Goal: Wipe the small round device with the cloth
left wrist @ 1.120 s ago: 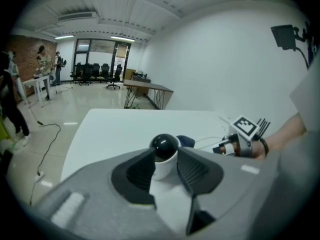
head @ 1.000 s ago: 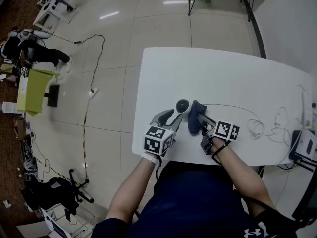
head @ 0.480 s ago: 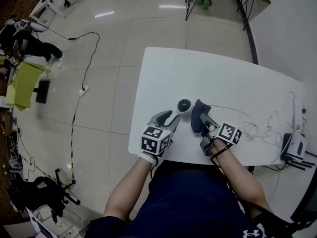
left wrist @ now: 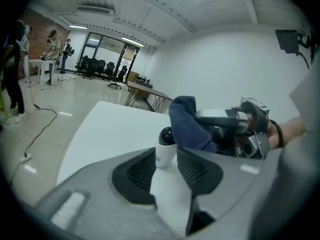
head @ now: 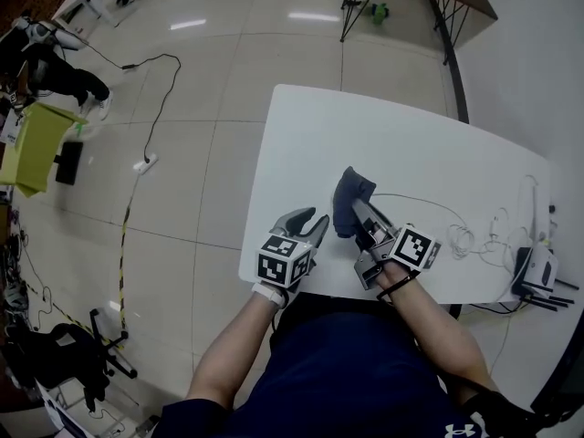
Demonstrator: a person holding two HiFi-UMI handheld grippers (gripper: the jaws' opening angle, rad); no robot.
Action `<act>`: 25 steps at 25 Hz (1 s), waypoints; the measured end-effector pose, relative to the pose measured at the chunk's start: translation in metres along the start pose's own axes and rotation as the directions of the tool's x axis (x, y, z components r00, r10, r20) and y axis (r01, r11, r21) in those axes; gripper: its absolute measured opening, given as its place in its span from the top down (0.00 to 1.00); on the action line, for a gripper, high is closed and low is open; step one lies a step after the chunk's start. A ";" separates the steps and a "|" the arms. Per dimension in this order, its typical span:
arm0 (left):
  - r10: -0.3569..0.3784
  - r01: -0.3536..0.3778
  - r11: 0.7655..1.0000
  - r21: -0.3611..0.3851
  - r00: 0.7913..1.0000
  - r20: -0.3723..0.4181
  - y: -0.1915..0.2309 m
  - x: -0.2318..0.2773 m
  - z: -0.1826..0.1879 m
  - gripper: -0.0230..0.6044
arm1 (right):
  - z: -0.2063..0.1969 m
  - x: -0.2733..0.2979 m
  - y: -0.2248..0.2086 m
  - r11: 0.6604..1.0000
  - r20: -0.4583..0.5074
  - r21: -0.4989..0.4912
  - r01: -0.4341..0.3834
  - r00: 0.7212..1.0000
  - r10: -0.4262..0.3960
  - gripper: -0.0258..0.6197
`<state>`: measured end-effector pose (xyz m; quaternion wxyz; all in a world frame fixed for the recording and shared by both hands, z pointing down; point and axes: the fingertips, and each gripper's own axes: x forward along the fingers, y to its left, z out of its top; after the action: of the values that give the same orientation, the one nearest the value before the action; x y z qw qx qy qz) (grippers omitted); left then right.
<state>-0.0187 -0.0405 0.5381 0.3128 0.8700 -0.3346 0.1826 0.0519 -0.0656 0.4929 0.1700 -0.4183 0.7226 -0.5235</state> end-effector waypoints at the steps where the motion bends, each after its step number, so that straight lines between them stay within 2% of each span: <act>1: 0.003 -0.003 1.000 0.002 1.000 -0.004 0.001 -0.003 -0.002 0.75 | -0.005 0.002 -0.003 1.000 -0.001 -0.001 0.013 1.000 -0.013 0.87; 7: 0.022 -0.022 1.000 0.007 0.999 -0.041 0.007 -0.008 -0.011 0.75 | -0.007 -0.016 -0.027 0.996 0.047 0.012 0.083 0.995 -0.084 0.87; 14: 0.016 -0.013 1.000 0.024 0.995 -0.094 0.002 0.002 -0.016 0.75 | -0.012 -0.034 -0.063 0.991 0.085 0.103 0.084 0.992 -0.093 0.87; 20: 0.012 -0.005 0.999 0.052 0.991 -0.131 -0.009 0.006 -0.022 0.75 | -0.036 -0.038 -0.114 0.976 0.020 0.141 0.166 0.985 -0.170 0.87; 25: 0.036 -0.031 0.999 0.037 0.991 -0.130 -0.007 -0.003 -0.028 0.75 | -0.043 -0.038 -0.137 0.964 -0.012 0.159 0.213 0.977 -0.214 0.87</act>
<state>-0.0188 -0.0165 0.5546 0.3156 0.8557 -0.3248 0.2504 0.1034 -0.0238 0.6257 0.1473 -0.4802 0.6286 -0.5938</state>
